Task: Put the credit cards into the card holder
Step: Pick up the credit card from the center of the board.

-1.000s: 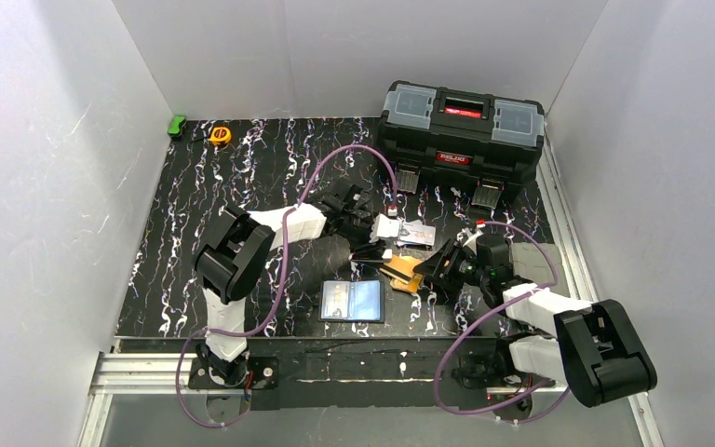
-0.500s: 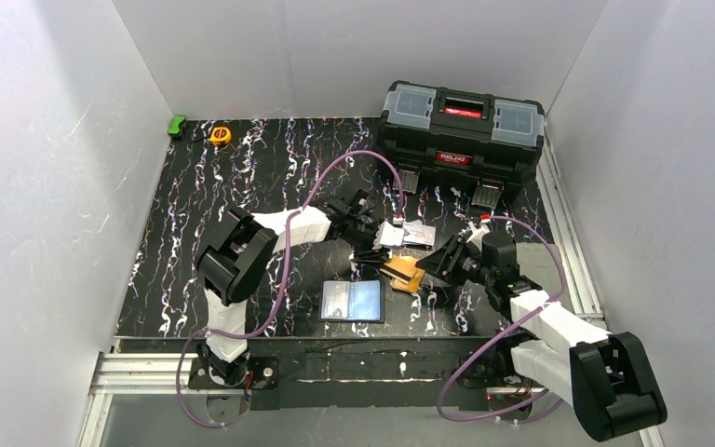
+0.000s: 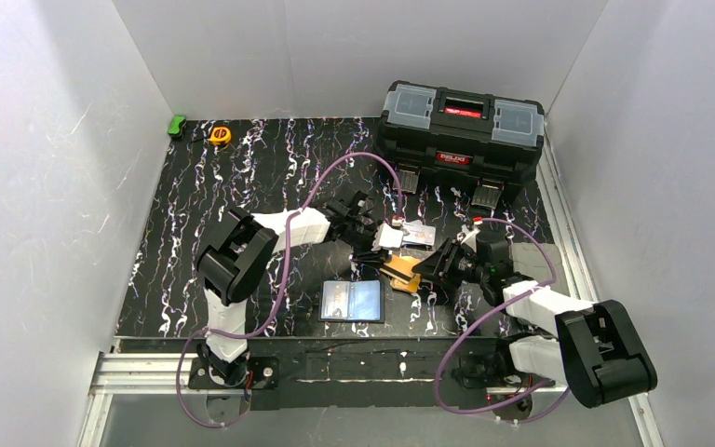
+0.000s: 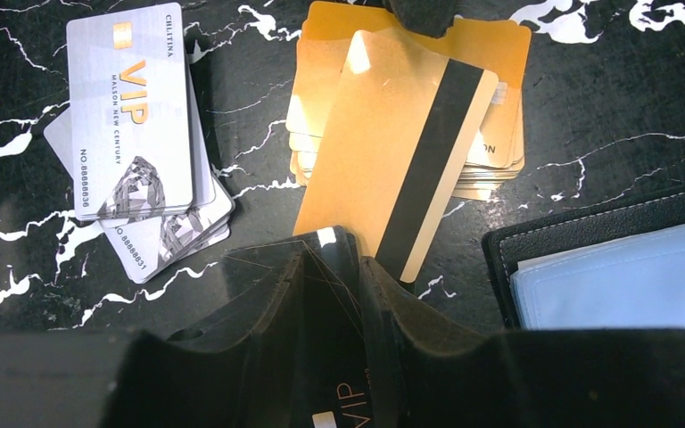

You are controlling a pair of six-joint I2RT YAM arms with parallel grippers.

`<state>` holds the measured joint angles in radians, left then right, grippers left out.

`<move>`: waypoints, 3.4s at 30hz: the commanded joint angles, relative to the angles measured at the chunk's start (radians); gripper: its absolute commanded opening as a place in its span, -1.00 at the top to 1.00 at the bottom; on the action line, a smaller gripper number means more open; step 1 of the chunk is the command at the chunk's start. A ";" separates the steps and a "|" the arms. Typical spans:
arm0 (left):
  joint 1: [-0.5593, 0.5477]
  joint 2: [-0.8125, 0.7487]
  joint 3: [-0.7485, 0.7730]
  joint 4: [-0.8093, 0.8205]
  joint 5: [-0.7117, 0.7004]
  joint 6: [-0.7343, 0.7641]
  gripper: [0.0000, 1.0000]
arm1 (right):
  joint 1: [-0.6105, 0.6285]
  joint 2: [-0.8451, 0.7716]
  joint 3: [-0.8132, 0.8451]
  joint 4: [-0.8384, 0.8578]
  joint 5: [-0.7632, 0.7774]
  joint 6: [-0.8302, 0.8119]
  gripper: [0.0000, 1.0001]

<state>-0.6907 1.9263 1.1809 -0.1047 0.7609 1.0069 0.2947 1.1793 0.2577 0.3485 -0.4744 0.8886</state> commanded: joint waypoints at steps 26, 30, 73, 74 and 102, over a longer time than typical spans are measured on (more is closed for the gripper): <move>-0.021 -0.024 -0.051 -0.004 0.028 0.052 0.48 | 0.003 0.175 0.061 0.219 -0.074 0.041 0.31; -0.021 -0.026 -0.051 -0.005 0.026 0.052 0.49 | 0.014 0.181 0.074 0.206 -0.068 0.032 0.35; 0.069 -0.296 0.392 -0.756 0.379 -0.179 -0.42 | 0.254 -0.184 0.618 -0.601 -0.115 -0.558 0.97; 0.068 -0.317 0.375 -0.763 0.372 -0.172 -0.41 | 0.268 -0.182 0.649 -0.626 -0.110 -0.567 0.97; 0.053 -0.574 0.239 -0.832 0.343 -0.227 0.85 | 0.586 -0.010 1.136 -0.967 0.056 -0.740 0.97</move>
<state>-0.6239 1.3968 1.4536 -0.9012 1.0634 0.8131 0.8474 1.1652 1.3205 -0.6365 -0.4553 0.1688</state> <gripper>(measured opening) 0.137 0.028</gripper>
